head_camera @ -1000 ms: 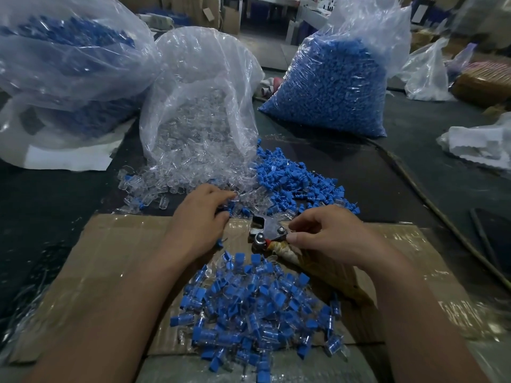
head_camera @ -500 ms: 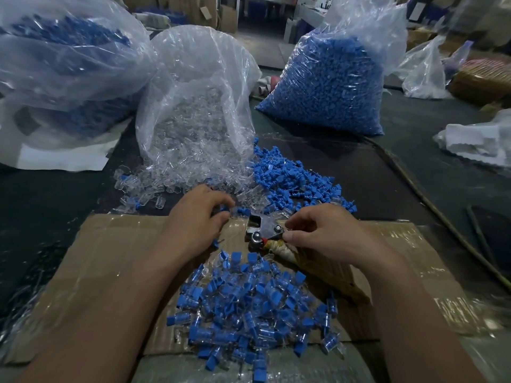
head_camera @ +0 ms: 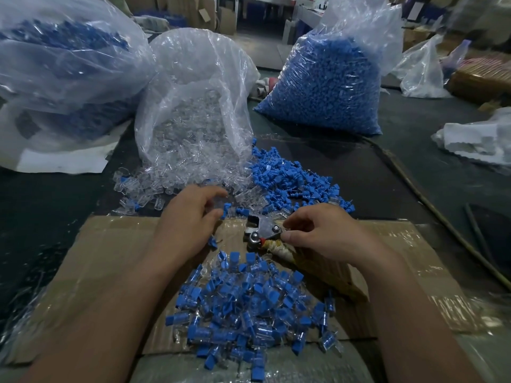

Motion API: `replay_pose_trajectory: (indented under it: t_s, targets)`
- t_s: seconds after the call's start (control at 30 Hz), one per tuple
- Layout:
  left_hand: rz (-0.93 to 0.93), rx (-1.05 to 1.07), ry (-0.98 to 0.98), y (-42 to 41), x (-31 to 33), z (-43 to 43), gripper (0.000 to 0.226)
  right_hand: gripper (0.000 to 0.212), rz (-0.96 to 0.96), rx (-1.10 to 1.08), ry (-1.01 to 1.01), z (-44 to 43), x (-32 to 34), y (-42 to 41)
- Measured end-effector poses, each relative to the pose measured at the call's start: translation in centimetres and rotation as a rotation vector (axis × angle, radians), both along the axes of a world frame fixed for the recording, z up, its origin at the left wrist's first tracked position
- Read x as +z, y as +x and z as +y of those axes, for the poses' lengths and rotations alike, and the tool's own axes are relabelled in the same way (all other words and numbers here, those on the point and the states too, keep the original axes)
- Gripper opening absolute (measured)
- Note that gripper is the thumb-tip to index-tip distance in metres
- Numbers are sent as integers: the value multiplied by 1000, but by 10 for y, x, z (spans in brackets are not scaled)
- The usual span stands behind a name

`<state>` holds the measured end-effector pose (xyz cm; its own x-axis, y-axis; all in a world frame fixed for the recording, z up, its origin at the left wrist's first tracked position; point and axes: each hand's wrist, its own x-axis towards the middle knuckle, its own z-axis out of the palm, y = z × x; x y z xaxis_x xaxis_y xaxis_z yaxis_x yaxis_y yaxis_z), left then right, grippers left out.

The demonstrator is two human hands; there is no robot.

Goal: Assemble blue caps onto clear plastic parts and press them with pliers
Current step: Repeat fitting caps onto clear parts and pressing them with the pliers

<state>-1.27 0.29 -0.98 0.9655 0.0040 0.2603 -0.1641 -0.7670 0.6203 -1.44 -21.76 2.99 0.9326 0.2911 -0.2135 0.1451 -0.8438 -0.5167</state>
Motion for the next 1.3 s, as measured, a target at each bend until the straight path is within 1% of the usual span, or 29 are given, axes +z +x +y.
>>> replay_pose_trajectory:
  t_s: [0.1, 0.2, 0.3, 0.47, 0.67, 0.73, 0.8, 0.87, 0.9, 0.93, 0.97, 1.0, 1.1, 1.23, 1.3]
  targets:
    - [40, -45, 91, 2, -2, -1, 24, 32, -4, 3, -5, 0, 0, 0]
    - [94, -28, 154, 4, -2, -2, 27, 32, -6, 0, -4, 1, 0, 0]
    - [108, 9, 141, 6, -2, -2, 27, 31, 0, -6, 3, 1, 0, 0]
    - [81, 21, 138, 9, -1, -3, 10, 30, 4, -1, 8, 2, 0, 0]
    - [74, -16, 151, 9, -2, 0, 11, 30, 4, -1, 13, 2, 0, 0]
    - [72, 7, 64, 6, 1, 0, 16, 31, -1, 7, 19, 3, 0, 0]
    - [76, 25, -140, 1, 6, -2, 21, 32, -26, 10, 7, 3, 1, 0]
    - [89, -7, -407, -7, 15, -5, 21, 28, -176, -25, 45, 4, 3, -1]
    - [87, -34, -502, -12, 19, -8, 20, 23, -272, -63, 128, 6, 5, -2]
    - [76, -63, -543, -17, 24, -12, 20, 16, -341, -92, 249, 9, 7, -4]
    - [62, -93, -547, -21, 27, -16, 21, 15, -364, -94, 364, 14, 9, -8]
    - [49, -121, -537, -24, 30, -21, 22, 19, -344, -69, 443, 20, 10, -11]
    - [37, -161, -539, -31, 32, -31, 26, 25, -263, 47, 481, 37, 7, -19]
    - [123, -147, -703, -30, 33, -32, 21, 23, -271, 24, 653, 41, 6, -20]
    - [153, -156, -761, -29, 33, -31, 21, 22, -284, 29, 679, 40, 6, -20]
